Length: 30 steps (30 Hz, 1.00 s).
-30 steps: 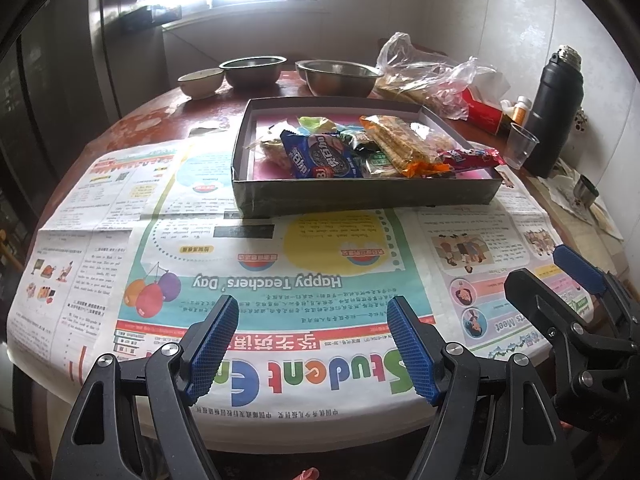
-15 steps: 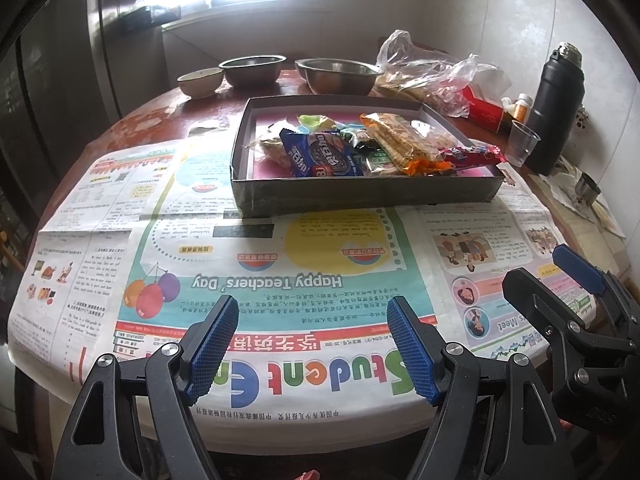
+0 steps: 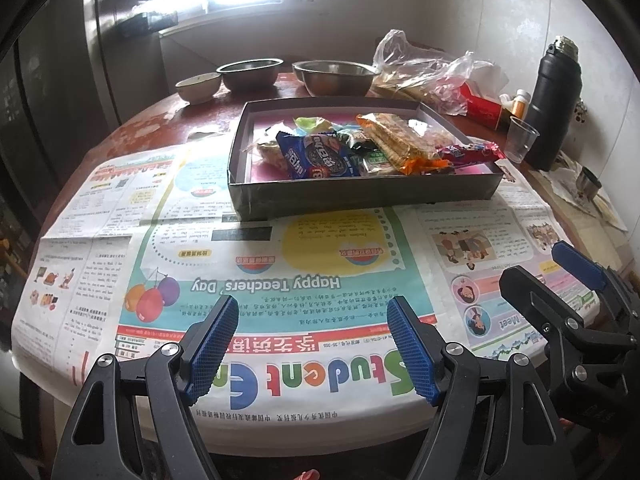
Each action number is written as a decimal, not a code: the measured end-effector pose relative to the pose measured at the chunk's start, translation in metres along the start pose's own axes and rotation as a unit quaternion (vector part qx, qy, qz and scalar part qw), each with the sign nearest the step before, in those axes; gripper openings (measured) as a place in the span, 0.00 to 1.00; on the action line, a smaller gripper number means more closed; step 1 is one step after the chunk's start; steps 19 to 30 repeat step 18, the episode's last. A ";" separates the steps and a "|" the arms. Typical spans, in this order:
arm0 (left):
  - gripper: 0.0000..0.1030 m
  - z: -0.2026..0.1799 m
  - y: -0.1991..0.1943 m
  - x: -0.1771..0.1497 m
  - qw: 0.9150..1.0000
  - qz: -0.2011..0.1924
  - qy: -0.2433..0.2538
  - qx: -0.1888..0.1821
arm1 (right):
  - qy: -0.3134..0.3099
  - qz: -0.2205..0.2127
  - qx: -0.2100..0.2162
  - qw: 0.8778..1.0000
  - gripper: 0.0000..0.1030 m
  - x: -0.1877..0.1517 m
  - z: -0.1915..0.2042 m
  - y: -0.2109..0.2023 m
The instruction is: Organize snacks
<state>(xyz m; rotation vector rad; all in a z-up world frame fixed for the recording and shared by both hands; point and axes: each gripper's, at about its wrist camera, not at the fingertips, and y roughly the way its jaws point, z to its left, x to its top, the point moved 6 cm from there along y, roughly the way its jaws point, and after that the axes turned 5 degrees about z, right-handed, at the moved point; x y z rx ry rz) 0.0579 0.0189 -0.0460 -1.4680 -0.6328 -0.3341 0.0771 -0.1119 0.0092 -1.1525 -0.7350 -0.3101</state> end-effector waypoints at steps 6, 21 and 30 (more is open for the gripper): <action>0.76 0.000 0.001 0.000 1.000 0.001 0.000 0.001 | 0.000 0.001 0.001 1.000 0.94 0.000 -0.001 0.001; 0.76 0.029 0.020 0.017 1.000 0.000 -0.029 0.000 | 0.022 0.034 0.004 0.999 0.94 0.007 -0.029 0.022; 0.76 0.029 0.020 0.017 1.000 0.000 -0.029 0.000 | 0.022 0.034 0.004 0.999 0.94 0.007 -0.029 0.022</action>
